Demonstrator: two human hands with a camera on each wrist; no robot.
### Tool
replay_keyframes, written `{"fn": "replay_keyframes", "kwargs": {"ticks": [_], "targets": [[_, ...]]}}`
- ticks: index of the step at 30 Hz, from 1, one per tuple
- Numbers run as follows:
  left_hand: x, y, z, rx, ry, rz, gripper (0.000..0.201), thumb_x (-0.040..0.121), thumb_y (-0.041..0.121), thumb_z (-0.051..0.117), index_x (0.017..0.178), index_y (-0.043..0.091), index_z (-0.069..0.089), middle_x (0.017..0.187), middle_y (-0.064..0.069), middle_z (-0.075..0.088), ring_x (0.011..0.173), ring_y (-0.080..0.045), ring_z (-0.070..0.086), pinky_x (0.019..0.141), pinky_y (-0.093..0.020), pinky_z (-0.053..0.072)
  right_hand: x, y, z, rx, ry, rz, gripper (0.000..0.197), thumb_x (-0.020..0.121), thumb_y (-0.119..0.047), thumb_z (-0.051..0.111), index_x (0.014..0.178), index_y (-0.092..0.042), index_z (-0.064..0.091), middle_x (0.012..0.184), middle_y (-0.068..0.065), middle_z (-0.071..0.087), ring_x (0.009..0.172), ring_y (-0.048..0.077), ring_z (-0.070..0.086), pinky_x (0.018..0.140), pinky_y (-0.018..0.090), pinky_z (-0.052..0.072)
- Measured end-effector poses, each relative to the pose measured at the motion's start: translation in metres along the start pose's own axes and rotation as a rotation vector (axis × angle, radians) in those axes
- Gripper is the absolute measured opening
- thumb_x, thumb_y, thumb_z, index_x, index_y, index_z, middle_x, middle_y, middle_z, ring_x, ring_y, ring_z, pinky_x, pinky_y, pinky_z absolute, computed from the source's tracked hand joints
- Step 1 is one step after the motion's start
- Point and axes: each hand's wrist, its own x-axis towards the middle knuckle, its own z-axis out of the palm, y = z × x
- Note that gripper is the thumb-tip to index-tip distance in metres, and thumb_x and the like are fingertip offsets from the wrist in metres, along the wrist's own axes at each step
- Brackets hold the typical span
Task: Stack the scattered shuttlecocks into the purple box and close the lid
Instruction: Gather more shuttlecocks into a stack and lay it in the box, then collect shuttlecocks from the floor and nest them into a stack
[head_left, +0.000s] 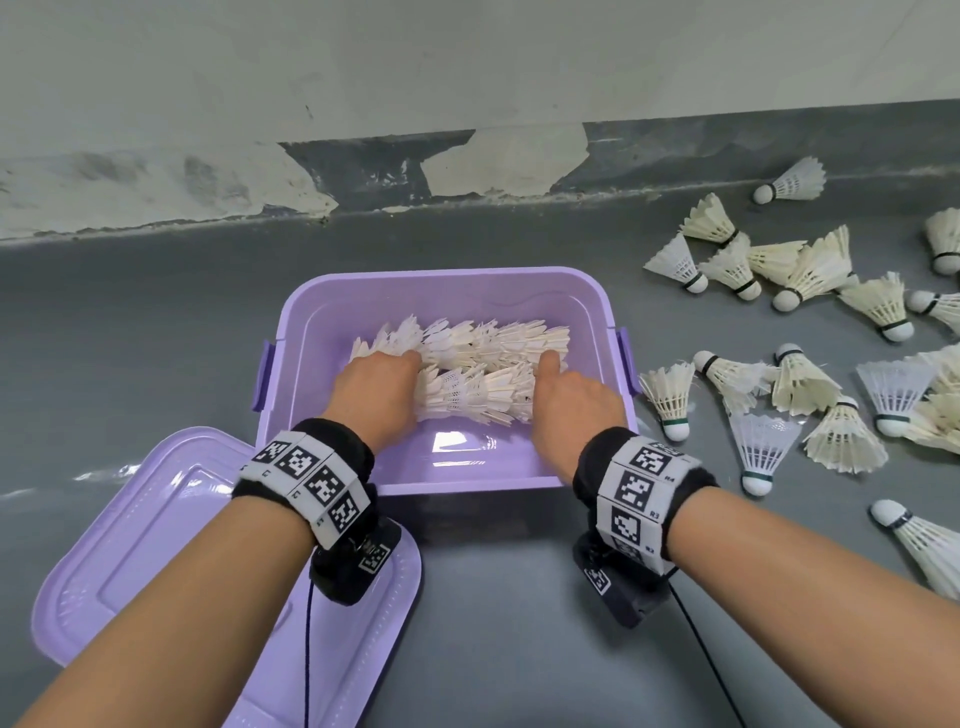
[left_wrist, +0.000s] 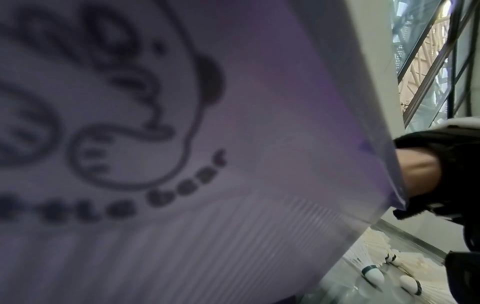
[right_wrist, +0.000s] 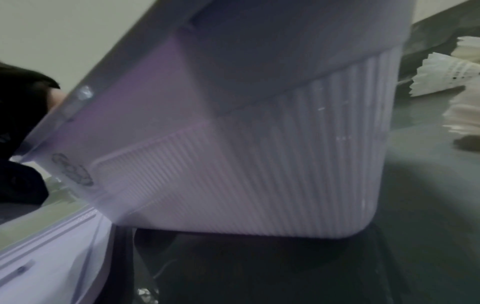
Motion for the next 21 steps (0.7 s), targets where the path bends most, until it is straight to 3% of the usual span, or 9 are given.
{"fn": "replay_keyframes", "kwargs": {"ticks": [3, 6, 9, 12, 16, 21], "targets": [[0.002, 0.003, -0.001, 0.012, -0.012, -0.041, 0.018, 0.078, 0.018, 0.061, 0.096, 0.013, 0.059, 0.085, -0.004, 0.058, 0.08, -0.027, 0.057, 0.063, -0.032, 0.041, 0.001, 0.0, 0.001, 0.089, -0.011, 0.013, 0.034, 0.082, -0.004, 0.049, 0.114, -0.006, 0.036, 0.079, 0.007, 0.049, 0.069, 0.029, 0.049, 0.061, 0.033, 0.038], [0.005, 0.003, -0.001, -0.001, -0.051, -0.008, 0.022, 0.076, 0.017, 0.062, 0.098, 0.012, 0.063, 0.078, -0.001, 0.052, 0.072, -0.023, 0.049, 0.065, -0.03, 0.043, 0.001, 0.003, -0.002, 0.125, -0.123, -0.012, 0.016, 0.086, -0.006, 0.049, 0.102, -0.006, 0.049, 0.089, 0.011, 0.052, 0.081, 0.03, 0.052, 0.067, 0.03, 0.039], [0.006, 0.002, 0.0, -0.06, -0.146, 0.038, 0.031, 0.075, 0.018, 0.067, 0.104, 0.013, 0.058, 0.089, -0.005, 0.061, 0.077, -0.022, 0.051, 0.067, -0.027, 0.039, 0.003, 0.004, -0.003, 0.179, -0.188, 0.03, 0.006, 0.085, -0.01, 0.051, 0.089, -0.009, 0.046, 0.086, 0.007, 0.043, 0.078, 0.025, 0.046, 0.067, 0.027, 0.041], [0.003, 0.003, 0.003, -0.113, -0.184, 0.015, 0.041, 0.073, 0.02, 0.072, 0.107, 0.011, 0.053, 0.093, -0.003, 0.056, 0.079, -0.02, 0.048, 0.068, -0.027, 0.039, 0.006, 0.004, 0.002, 0.167, -0.181, 0.042, 0.012, 0.084, -0.011, 0.051, 0.073, -0.01, 0.045, 0.074, 0.003, 0.044, 0.066, 0.02, 0.047, 0.062, 0.027, 0.041], [-0.004, 0.006, 0.0, -0.242, -0.185, -0.02, 0.037, 0.071, 0.026, 0.075, 0.098, 0.014, 0.052, 0.081, 0.003, 0.053, 0.077, -0.018, 0.052, 0.065, -0.028, 0.04, 0.003, 0.002, 0.001, 0.215, -0.059, 0.075, 0.013, 0.08, -0.019, 0.054, 0.072, -0.011, 0.049, 0.066, 0.0, 0.043, 0.06, 0.018, 0.047, 0.059, 0.025, 0.041], [-0.014, 0.02, -0.023, -0.321, -0.215, -0.044, 0.044, 0.079, 0.027, 0.069, 0.103, 0.013, 0.035, 0.076, 0.007, 0.043, 0.072, -0.013, 0.046, 0.054, -0.025, 0.034, -0.005, 0.002, -0.011, 0.324, 0.03, 0.057, 0.025, 0.079, -0.025, 0.049, 0.059, -0.013, 0.042, 0.061, 0.002, 0.044, 0.056, 0.02, 0.044, 0.048, 0.023, 0.028]]}}
